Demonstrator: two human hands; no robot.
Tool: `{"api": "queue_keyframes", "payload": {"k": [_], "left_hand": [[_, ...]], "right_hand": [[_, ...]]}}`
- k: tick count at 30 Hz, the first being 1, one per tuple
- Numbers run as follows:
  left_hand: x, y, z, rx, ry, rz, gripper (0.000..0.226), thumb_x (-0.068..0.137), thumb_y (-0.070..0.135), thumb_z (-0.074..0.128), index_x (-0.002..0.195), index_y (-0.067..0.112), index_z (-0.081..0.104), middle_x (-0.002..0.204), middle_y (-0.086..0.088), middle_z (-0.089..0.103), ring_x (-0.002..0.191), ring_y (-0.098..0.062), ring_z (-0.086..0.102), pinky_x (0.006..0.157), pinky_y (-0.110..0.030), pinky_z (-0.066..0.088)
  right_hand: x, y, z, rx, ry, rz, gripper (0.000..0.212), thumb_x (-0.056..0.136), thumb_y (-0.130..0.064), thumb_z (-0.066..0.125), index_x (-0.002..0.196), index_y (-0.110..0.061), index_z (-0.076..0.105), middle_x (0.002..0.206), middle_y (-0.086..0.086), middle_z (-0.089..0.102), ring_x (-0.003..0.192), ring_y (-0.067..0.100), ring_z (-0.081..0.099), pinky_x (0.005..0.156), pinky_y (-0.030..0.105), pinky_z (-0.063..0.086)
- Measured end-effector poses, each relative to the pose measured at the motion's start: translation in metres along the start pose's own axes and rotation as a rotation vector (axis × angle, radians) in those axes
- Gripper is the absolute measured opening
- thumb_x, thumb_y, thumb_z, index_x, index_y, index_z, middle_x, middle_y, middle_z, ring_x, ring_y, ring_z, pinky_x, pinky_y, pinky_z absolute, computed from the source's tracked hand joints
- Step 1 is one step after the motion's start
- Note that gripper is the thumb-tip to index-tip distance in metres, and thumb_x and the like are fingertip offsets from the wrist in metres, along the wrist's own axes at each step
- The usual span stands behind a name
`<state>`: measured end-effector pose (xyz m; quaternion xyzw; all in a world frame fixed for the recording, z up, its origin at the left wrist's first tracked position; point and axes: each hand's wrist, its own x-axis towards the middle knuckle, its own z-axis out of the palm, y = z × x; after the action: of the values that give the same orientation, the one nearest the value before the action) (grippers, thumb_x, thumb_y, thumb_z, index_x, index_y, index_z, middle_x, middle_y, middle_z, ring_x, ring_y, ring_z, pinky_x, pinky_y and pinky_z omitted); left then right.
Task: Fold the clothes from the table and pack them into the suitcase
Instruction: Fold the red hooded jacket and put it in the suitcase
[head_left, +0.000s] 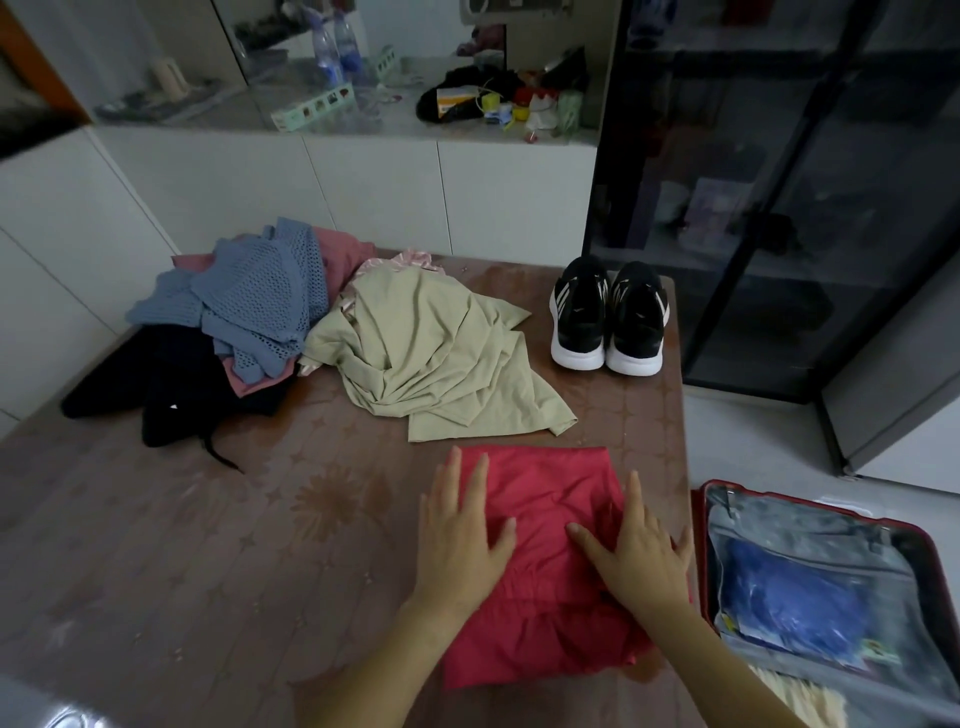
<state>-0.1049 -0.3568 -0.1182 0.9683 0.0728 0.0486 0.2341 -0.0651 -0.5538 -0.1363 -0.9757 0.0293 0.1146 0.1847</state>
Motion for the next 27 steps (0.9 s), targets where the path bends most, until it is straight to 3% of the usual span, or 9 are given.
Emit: {"api": "queue_keyframes", "payload": {"k": [5, 9, 13, 20, 24, 27], "left_hand": [[-0.014, -0.022, -0.004, -0.464, -0.094, -0.438, 0.095, 0.082, 0.051, 0.065, 0.151, 0.014, 0.012, 0.155, -0.006, 0.025, 0.14, -0.019, 0.029, 0.111, -0.032, 0.028], [-0.016, -0.028, 0.002, -0.532, -0.167, -0.548, 0.091, 0.073, 0.055, 0.071, 0.144, 0.014, 0.031, 0.139, -0.002, 0.049, 0.123, -0.019, 0.052, 0.106, -0.037, 0.041], [-0.028, -0.023, 0.0, -0.466, -0.199, -0.505, 0.082, 0.077, 0.053, 0.069, 0.14, 0.016, 0.033, 0.127, 0.001, 0.056, 0.115, -0.02, 0.057, 0.1, -0.036, 0.045], [-0.05, -0.011, 0.0, -0.483, -0.22, -0.339, 0.089, 0.077, 0.052, 0.069, 0.146, 0.015, 0.026, 0.138, 0.001, 0.048, 0.122, -0.017, 0.052, 0.103, -0.035, 0.042], [-0.062, 0.0, 0.002, -0.473, -0.26, -0.226, 0.096, 0.079, 0.052, 0.067, 0.151, 0.014, 0.015, 0.151, -0.003, 0.034, 0.134, -0.018, 0.04, 0.109, -0.03, 0.033], [-0.072, 0.011, 0.006, -0.492, -0.284, -0.126, 0.097, 0.081, 0.051, 0.066, 0.151, 0.016, 0.01, 0.155, 0.0, 0.026, 0.139, -0.015, 0.031, 0.111, -0.027, 0.028]], "right_hand": [[-0.001, -0.006, -0.001, -0.013, 0.013, 0.017, 0.107, 0.075, -0.083, 0.034, 0.15, -0.014, 0.0, 0.135, 0.006, 0.053, 0.124, 0.021, 0.05, 0.11, 0.045, 0.023], [-0.008, -0.008, 0.004, 0.065, -0.036, 0.107, 0.098, 0.076, -0.078, 0.042, 0.142, -0.009, 0.02, 0.118, 0.007, 0.065, 0.114, 0.024, 0.058, 0.106, 0.043, 0.024], [-0.031, -0.006, 0.002, 0.114, -0.099, 0.177, 0.068, 0.08, -0.073, 0.047, 0.116, -0.015, 0.051, 0.114, 0.003, 0.065, 0.11, 0.023, 0.059, 0.103, 0.038, 0.025], [-0.079, 0.01, -0.002, 0.257, -0.04, 0.306, 0.064, 0.081, -0.071, 0.048, 0.116, -0.018, 0.054, 0.117, 0.002, 0.064, 0.114, 0.024, 0.056, 0.104, 0.04, 0.024], [-0.109, 0.026, -0.003, 0.408, 0.083, 0.329, 0.052, 0.08, -0.066, 0.053, 0.104, -0.02, 0.058, 0.104, 0.0, 0.068, 0.111, 0.025, 0.058, 0.109, 0.045, 0.025], [-0.131, 0.045, -0.002, 0.682, 0.146, 0.305, 0.049, 0.073, -0.073, 0.056, 0.088, -0.026, 0.058, 0.089, -0.009, 0.067, 0.094, 0.02, 0.063, 0.101, 0.048, 0.04]]}}
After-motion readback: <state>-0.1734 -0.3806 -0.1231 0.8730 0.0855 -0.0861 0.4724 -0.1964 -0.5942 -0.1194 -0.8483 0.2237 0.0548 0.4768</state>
